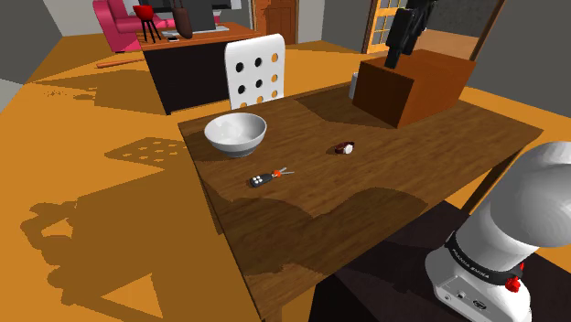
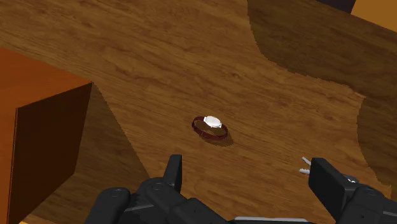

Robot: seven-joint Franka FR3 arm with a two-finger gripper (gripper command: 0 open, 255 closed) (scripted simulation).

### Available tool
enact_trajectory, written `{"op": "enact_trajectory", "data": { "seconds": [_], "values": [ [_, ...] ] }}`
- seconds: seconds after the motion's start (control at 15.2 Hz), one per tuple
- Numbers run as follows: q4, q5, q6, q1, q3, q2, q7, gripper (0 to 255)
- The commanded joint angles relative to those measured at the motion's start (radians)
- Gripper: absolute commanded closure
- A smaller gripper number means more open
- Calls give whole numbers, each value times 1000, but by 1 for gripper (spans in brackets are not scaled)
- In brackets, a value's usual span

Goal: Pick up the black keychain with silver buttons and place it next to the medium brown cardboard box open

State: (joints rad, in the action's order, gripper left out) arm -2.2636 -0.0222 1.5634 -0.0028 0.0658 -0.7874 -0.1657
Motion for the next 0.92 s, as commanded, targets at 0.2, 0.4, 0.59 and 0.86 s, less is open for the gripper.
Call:
{"op": "enact_trajectory", "data": {
  "seconds": [0.2, 0.4, 0.59, 0.86],
  "values": [
    [-38, 9, 94, 34, 3, 56, -55, 0],
    [-66, 18, 185, 68, 8, 119, -110, 0],
    [-86, 28, 274, 101, 15, 189, -166, 0],
    [-100, 40, 387, 145, 27, 290, -240, 0]
  ]
}}
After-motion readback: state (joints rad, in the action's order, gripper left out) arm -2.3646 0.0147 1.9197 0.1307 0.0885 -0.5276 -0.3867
